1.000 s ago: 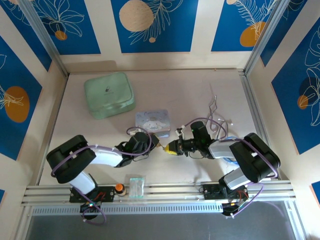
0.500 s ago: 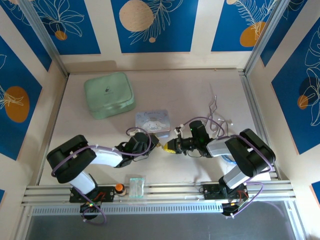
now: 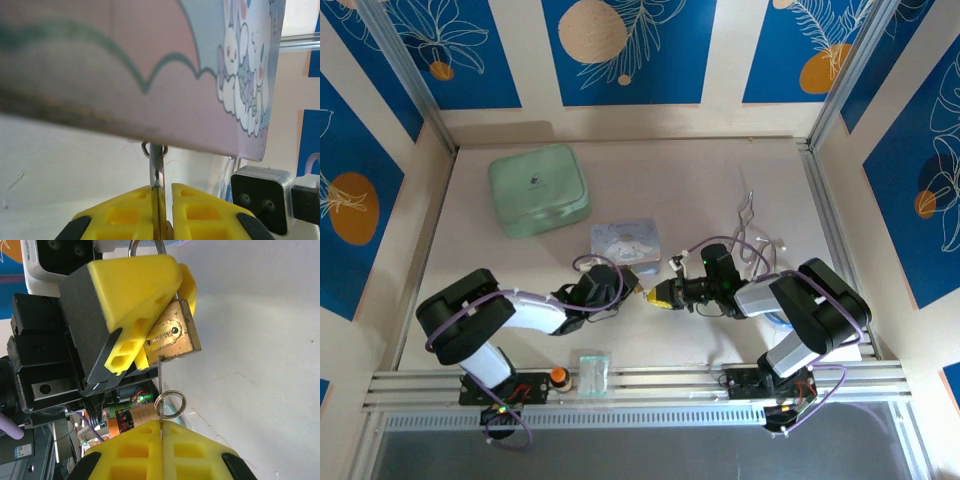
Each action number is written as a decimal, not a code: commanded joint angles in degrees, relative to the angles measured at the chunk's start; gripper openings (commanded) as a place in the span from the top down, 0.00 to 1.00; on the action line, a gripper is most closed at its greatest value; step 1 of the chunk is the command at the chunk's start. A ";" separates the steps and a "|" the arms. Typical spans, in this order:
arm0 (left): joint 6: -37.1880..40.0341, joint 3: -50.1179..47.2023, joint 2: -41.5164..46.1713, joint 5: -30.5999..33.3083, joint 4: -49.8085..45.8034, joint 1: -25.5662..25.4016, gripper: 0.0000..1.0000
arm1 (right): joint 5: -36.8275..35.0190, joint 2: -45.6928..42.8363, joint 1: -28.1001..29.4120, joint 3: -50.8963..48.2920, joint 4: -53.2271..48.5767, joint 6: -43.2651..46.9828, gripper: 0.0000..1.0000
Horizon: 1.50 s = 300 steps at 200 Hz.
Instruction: Unlock the padlock with the key
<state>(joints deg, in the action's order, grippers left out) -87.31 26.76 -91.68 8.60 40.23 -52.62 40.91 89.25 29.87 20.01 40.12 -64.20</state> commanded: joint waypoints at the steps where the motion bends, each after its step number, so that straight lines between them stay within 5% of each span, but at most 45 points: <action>1: -3.01 0.12 -0.68 1.20 5.82 -0.11 1.00 | 2.20 0.36 -0.07 -0.73 1.54 -0.72 1.00; 300: -8.04 1.05 -0.97 -1.90 7.67 -0.47 1.00 | 5.59 6.47 -2.95 0.73 12.07 -2.81 1.00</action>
<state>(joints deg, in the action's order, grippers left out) -92.97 26.74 -92.84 9.47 45.04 -52.62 45.54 95.37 27.40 19.92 49.91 -66.65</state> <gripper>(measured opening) 0.124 0.048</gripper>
